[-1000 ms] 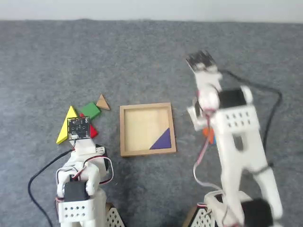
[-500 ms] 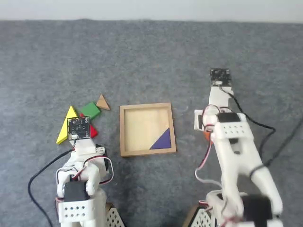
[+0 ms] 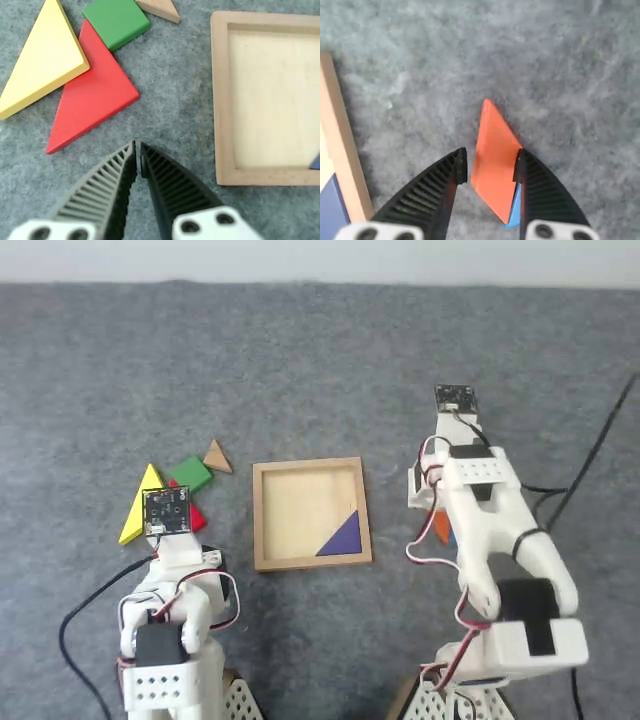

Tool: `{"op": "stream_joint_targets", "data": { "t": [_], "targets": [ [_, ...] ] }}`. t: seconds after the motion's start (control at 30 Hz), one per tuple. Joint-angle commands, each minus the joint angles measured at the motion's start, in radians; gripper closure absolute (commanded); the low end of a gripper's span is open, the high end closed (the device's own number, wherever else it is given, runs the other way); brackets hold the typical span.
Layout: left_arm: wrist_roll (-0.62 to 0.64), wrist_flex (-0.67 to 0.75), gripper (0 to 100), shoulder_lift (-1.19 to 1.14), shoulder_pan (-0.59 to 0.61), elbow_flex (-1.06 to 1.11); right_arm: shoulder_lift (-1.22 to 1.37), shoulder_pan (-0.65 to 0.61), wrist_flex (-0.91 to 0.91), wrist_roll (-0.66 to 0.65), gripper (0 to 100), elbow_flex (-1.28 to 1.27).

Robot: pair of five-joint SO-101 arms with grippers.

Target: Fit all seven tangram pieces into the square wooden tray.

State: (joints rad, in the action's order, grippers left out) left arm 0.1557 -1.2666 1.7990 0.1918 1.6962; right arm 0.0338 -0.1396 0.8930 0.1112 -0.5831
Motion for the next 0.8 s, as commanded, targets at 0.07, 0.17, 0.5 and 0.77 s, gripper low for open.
{"op": "stream_joint_targets", "data": {
  "t": [0.07,0.17,0.5,0.77],
  "targets": [
    [0.005,0.002,98,0.021,0.003,-0.015,0.074,-0.042,0.019,0.003,84.5,0.1],
    [0.005,0.002,98,0.021,0.003,-0.015,0.107,-0.036,0.077,0.003,84.3,0.13],
    [0.005,0.002,98,0.021,0.003,-0.015,0.124,0.015,0.131,0.003,93.5,0.163],
    [0.005,0.002,98,0.021,0.002,-0.015,0.03,0.021,0.159,0.003,93.0,0.146]
  ]
}}
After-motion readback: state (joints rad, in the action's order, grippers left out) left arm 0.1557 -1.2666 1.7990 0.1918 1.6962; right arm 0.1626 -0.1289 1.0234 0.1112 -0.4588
